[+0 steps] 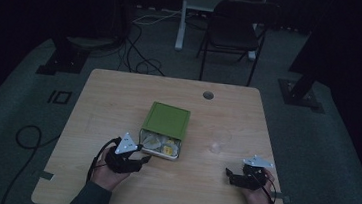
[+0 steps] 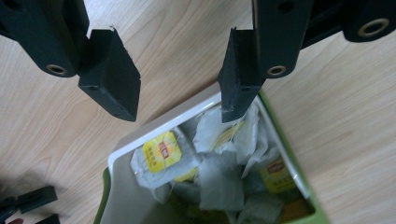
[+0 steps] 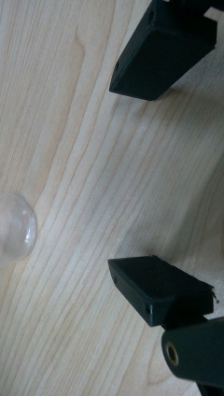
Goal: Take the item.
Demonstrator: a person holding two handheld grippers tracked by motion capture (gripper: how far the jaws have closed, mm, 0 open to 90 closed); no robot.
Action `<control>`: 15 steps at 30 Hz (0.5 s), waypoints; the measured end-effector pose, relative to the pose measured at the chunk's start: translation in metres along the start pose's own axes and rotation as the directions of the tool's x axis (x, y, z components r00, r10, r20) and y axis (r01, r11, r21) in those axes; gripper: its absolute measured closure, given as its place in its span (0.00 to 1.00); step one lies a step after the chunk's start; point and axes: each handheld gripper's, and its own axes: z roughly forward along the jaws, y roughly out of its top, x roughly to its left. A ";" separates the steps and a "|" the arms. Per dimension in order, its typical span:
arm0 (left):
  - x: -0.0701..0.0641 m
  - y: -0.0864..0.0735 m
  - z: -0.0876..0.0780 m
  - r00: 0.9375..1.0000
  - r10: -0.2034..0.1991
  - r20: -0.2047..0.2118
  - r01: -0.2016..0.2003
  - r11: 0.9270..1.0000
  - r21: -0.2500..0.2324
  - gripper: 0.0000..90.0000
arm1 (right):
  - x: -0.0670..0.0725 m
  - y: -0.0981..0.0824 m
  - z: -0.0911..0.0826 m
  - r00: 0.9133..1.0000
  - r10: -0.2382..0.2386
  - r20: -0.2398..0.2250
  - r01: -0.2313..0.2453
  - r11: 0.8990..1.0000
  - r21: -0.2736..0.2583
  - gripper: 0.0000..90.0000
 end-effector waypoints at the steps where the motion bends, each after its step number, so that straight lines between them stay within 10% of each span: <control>1: 0.000 0.000 0.000 1.000 0.000 0.000 0.000 1.000 0.000 0.54 | 0.000 0.000 0.000 1.000 0.000 0.000 0.000 1.000 0.000 0.15; 15: -0.009 0.018 0.019 0.998 0.032 0.052 -0.031 0.999 -0.019 0.52 | 0.000 0.000 0.000 1.000 0.000 0.000 0.000 1.000 0.000 0.15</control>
